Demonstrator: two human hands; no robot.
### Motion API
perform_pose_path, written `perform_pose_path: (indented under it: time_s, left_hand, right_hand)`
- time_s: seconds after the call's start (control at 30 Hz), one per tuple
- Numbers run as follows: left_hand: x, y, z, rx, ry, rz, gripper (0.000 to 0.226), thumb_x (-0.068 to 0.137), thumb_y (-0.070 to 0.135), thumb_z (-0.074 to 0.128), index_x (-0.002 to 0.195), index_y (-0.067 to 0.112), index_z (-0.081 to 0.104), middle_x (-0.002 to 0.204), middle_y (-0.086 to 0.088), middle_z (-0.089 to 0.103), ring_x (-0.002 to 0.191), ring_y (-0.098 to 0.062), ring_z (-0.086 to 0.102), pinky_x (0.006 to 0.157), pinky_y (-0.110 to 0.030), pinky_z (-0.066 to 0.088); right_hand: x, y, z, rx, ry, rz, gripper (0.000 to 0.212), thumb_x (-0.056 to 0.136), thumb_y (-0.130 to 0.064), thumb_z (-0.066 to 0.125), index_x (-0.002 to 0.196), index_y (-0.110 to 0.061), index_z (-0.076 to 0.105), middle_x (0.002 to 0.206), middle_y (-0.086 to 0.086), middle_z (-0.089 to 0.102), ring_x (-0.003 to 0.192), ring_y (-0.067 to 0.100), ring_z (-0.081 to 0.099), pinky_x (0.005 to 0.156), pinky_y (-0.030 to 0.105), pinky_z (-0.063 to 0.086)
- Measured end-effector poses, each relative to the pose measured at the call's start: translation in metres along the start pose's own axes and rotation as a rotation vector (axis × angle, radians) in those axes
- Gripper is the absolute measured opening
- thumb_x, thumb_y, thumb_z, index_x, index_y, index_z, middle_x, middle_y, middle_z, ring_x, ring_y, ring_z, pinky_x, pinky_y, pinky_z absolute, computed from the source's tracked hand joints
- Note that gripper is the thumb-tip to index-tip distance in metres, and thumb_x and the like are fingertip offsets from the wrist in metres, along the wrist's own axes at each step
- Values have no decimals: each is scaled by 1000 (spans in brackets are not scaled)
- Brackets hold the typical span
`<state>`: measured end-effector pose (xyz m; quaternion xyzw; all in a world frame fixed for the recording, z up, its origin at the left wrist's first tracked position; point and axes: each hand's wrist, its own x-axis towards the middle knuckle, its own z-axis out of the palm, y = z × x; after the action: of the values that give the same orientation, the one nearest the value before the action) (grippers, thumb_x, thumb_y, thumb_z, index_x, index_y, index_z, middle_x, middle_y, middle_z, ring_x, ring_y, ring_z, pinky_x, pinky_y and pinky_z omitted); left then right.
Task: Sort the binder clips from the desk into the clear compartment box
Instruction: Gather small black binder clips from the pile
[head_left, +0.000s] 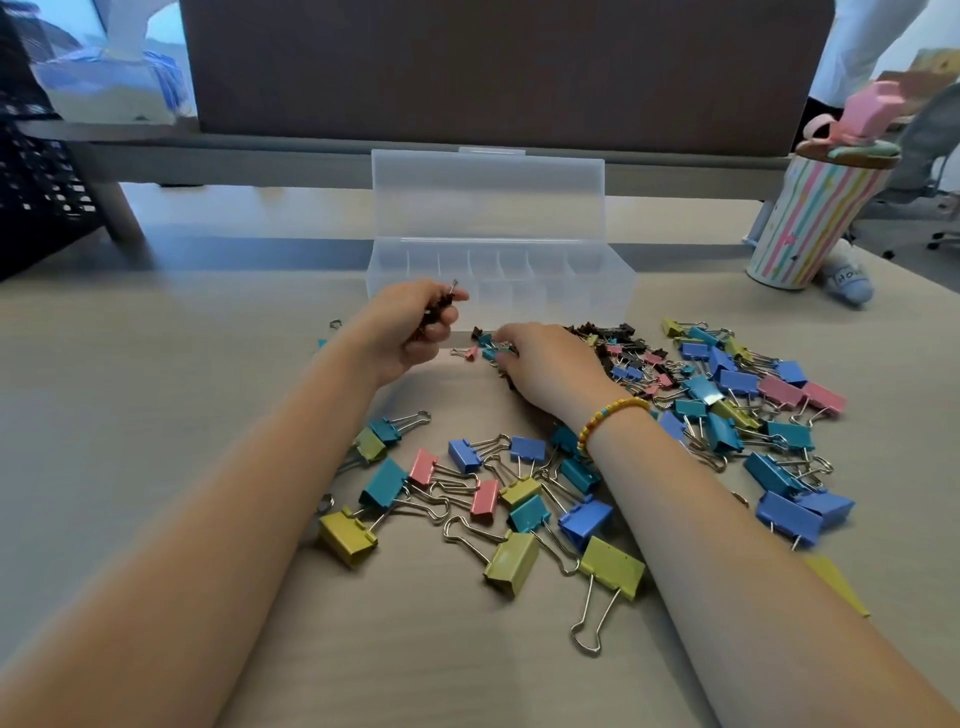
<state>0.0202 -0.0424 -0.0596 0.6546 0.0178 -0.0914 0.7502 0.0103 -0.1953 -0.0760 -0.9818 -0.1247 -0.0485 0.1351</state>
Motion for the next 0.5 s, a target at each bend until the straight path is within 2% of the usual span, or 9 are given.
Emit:
perform_pose_path:
  time_s: [0.13, 0.23, 0.3, 0.4, 0.47, 0.5]
  left_hand:
    - [1, 1, -7, -311, -23, -23, 25, 93, 15, 28, 76, 13, 45, 66, 0, 41, 37, -4, 36, 29, -10, 21]
    - [3, 0, -7, -313, -15, -19, 35, 95, 29, 30, 66, 15, 43, 59, 0, 45, 39, -6, 36, 30, -11, 20]
    - [4, -2, -3, -67, 43, 24, 40, 98, 36, 35, 64, 17, 42, 57, 2, 47, 42, -7, 36, 33, -12, 21]
    - [7, -10, 1, 616, 117, 186, 31, 99, 30, 40, 73, 17, 52, 65, 0, 49, 54, -11, 41, 49, -24, 37]
    - [9, -16, 0, 1015, 96, 321, 26, 99, 23, 38, 102, 15, 62, 89, -4, 61, 79, -15, 55, 76, -34, 46]
    - [8, -17, 0, 1195, 74, 343, 29, 100, 22, 37, 119, 15, 58, 109, -6, 63, 98, -18, 57, 89, -35, 44]
  right_hand:
    - [1, -1, -1, -53, -4, -34, 31, 98, -31, 44, 123, -18, 57, 121, 8, 61, 110, 26, 55, 81, 32, 42]
    - [2, -1, -1, -53, -10, -43, 29, 98, -32, 45, 119, -18, 56, 117, 7, 62, 105, 25, 56, 74, 29, 38]
    - [2, -1, -1, -78, -8, -50, 27, 98, -31, 45, 117, -16, 54, 114, 8, 62, 103, 27, 56, 73, 30, 38]
    - [3, -3, 0, -139, -14, -65, 25, 98, -30, 44, 115, -14, 51, 113, 10, 61, 103, 28, 56, 74, 32, 39]
    - [3, -4, 1, -157, -25, -66, 26, 99, -30, 43, 116, -12, 48, 113, 11, 61, 102, 29, 56, 74, 33, 40]
    - [3, -4, 1, -158, -32, -62, 26, 99, -30, 42, 116, -11, 47, 113, 12, 61, 101, 29, 57, 73, 33, 40]
